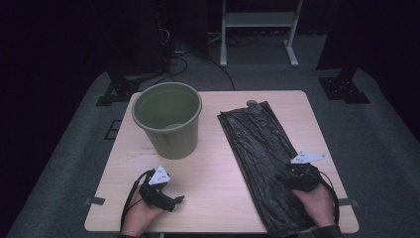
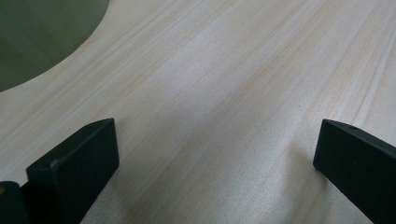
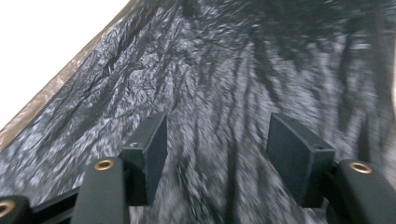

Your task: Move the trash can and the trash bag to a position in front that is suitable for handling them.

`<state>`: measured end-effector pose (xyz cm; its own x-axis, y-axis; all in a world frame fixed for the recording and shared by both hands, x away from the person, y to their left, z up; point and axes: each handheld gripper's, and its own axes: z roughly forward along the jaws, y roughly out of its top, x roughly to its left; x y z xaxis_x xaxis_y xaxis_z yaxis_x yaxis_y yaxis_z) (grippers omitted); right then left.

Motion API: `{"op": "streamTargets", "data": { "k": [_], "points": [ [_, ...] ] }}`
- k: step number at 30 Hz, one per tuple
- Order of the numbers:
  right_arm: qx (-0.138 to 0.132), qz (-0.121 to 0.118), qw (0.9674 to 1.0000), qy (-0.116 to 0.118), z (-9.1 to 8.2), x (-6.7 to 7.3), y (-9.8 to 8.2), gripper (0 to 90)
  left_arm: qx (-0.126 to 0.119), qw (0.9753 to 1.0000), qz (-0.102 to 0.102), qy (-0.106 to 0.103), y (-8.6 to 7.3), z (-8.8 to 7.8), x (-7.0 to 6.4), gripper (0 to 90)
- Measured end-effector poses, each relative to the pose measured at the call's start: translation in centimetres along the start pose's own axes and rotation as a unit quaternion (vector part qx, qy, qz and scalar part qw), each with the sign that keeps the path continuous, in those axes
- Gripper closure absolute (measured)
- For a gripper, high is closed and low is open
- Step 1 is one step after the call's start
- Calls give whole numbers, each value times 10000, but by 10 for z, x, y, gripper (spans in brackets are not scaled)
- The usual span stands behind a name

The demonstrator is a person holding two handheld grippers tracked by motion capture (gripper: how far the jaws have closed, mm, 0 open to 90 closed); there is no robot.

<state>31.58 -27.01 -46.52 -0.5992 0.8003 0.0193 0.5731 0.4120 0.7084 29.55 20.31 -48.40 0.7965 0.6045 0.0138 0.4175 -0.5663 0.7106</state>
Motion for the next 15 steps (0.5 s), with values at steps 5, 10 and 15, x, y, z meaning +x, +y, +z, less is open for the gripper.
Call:
{"op": "streamTargets", "data": {
  "k": [5,10,15],
  "points": [
    [192,-49,9998,-69,16,0,4,351,-1,10000,-2,-1,0,0,0,0],
    [124,59,9999,-100,16,-3,3,597,-1,10000,-3,1,0,0,0,0],
    [115,-14,9999,-82,13,-4,0,900,-1,10000,-2,0,0,0,0,0]
  ]
}}
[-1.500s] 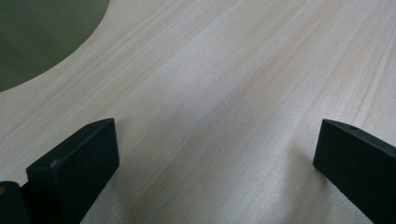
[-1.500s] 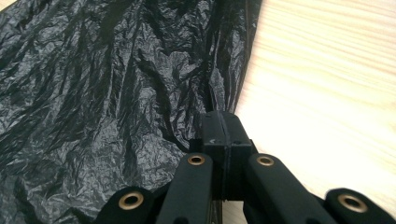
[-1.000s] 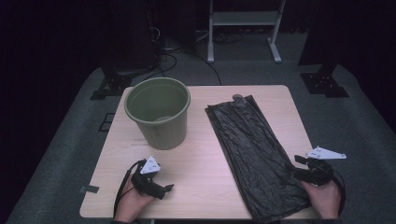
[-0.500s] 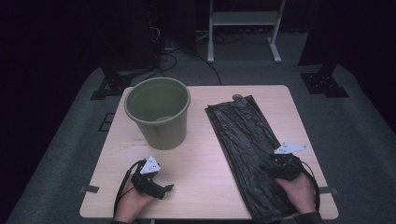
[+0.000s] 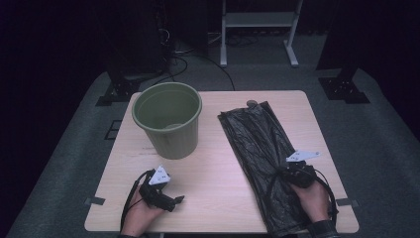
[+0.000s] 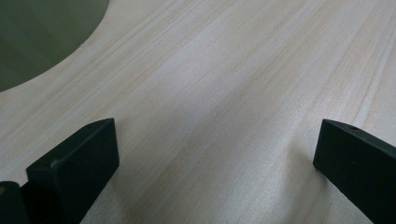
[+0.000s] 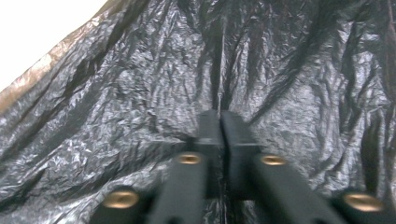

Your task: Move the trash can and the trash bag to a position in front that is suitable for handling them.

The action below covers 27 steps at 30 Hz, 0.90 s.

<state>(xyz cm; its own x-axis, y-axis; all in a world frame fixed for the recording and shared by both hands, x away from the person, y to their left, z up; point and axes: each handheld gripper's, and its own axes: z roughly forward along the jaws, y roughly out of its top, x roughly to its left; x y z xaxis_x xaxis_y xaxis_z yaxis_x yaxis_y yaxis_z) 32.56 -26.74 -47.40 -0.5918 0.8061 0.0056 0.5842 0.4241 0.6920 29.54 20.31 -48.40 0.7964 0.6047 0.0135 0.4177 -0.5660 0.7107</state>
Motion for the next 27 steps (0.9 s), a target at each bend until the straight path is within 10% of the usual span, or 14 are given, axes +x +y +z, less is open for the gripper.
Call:
{"op": "streamTargets", "data": {
  "k": [17,27],
  "points": [
    [15,187,9993,-312,-41,-18,-35,900,0,10000,1,-1,0,0,0,0],
    [-416,368,9979,-328,-43,-20,-29,233,0,10000,0,-2,0,0,0,0]
  ]
}}
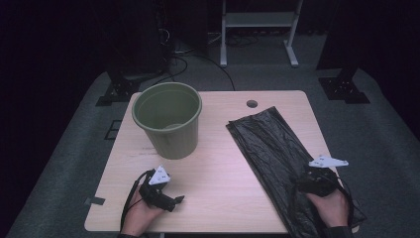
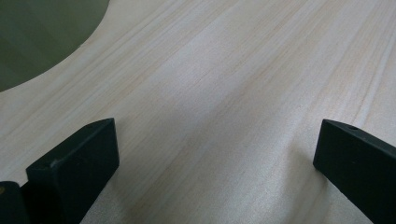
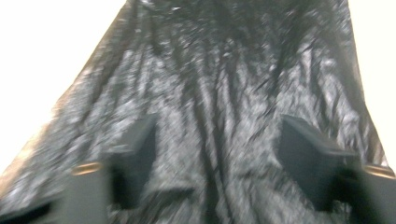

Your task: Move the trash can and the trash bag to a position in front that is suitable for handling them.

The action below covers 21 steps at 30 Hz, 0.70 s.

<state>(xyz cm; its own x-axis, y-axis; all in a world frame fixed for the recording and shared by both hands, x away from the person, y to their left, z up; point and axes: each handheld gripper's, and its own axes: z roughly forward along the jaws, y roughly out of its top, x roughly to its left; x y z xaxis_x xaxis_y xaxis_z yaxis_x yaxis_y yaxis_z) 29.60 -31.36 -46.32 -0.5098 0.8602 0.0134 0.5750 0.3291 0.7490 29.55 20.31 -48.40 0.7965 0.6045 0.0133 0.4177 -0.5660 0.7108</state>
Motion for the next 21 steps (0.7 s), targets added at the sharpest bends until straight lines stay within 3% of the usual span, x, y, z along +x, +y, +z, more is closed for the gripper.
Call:
{"op": "streamTargets", "data": {
  "k": [3,9,15,21],
  "points": [
    [-90,-69,9999,63,10,2,8,173,-1,10000,0,0,0,0,0,0],
    [90,-95,9999,75,27,0,10,88,0,10000,1,3,0,0,0,0],
    [313,-128,9994,117,38,-1,5,91,-2,10000,-7,10,0,0,0,0],
    [235,-138,9996,113,38,1,3,90,-23,9999,-93,36,-1,-1,0,0]
  ]
}}
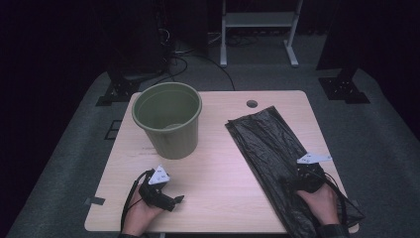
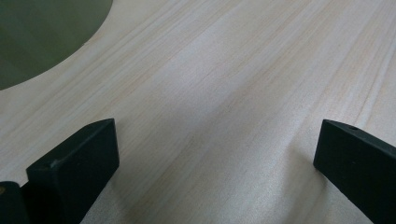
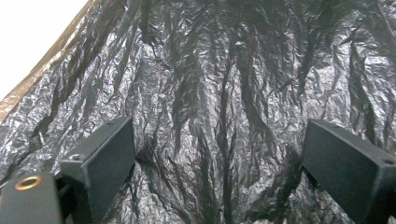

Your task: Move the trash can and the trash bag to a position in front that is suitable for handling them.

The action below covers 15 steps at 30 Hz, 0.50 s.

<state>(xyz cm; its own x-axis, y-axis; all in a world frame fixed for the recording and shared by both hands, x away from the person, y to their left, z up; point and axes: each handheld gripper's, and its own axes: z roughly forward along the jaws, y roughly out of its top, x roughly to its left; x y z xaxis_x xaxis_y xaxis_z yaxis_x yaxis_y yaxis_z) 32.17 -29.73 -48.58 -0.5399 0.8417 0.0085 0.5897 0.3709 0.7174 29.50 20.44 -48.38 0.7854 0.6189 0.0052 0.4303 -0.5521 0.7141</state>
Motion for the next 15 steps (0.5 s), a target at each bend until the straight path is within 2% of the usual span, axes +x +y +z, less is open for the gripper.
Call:
{"op": "streamTargets", "data": {
  "k": [10,15],
  "points": [
    [-65,41,10000,-30,0,0,-2,90,21,9999,-138,40,1,-6,2,0],
    [-64,43,10000,-29,0,0,-2,90,-75,9997,-243,25,6,-15,5,0]
  ]
}}
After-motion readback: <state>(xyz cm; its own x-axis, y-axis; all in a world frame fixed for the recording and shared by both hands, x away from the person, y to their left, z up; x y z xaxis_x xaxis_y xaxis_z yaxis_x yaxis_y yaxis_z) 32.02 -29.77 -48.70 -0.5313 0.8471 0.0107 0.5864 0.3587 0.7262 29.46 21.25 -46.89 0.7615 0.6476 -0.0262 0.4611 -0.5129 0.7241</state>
